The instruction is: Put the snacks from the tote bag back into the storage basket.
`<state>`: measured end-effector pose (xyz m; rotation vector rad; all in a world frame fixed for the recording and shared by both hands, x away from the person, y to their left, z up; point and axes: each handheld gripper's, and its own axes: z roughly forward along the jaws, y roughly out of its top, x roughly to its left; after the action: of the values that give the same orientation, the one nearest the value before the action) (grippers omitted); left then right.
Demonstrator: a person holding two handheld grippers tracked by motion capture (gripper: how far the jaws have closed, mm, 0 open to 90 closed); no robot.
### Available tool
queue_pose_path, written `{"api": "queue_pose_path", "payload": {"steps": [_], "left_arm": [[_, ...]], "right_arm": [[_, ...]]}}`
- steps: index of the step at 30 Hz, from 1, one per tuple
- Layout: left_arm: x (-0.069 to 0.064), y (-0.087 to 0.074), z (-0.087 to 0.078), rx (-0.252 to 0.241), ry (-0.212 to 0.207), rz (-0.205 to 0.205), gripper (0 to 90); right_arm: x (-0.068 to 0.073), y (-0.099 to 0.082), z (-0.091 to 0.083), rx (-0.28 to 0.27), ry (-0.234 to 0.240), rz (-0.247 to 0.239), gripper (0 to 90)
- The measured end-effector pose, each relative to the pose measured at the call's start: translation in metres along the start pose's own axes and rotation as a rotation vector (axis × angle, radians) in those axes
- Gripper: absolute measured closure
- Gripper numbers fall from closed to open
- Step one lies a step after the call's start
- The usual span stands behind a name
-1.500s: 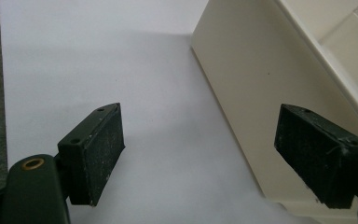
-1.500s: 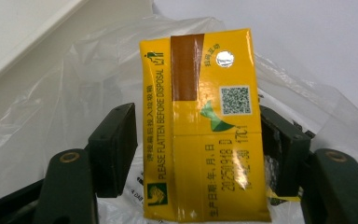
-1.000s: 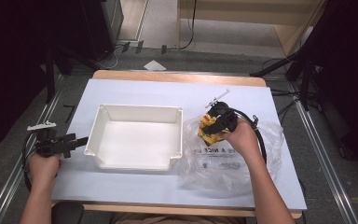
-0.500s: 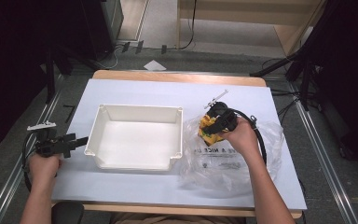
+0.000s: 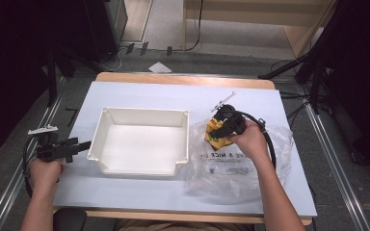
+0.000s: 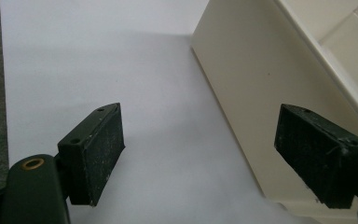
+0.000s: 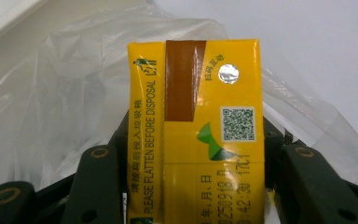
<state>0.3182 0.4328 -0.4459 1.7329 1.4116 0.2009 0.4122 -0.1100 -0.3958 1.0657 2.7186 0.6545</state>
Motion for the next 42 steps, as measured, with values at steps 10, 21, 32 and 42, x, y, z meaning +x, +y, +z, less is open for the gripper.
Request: {"api": "queue_pose_path", "payload": {"steps": [10,21,32,42], "left_arm": [[0.001,0.0,0.0,0.001,-0.001,-0.003,16.8],[0.0,0.0,0.0,0.001,-0.001,-0.003,16.8],[0.001,0.0,0.0,0.001,-0.002,-0.003,16.8],[0.001,0.0,-0.001,0.0,-0.001,-0.002,16.8]], "right_arm": [[0.001,-0.001,-0.012,-0.012,0.0,-0.003,51.9],[0.008,0.0,-0.03,-0.021,0.006,-0.013,51.9],[0.018,0.004,-0.045,-0.028,0.003,-0.033,51.9],[0.028,0.008,-0.057,-0.04,0.008,-0.04,52.0]]}}
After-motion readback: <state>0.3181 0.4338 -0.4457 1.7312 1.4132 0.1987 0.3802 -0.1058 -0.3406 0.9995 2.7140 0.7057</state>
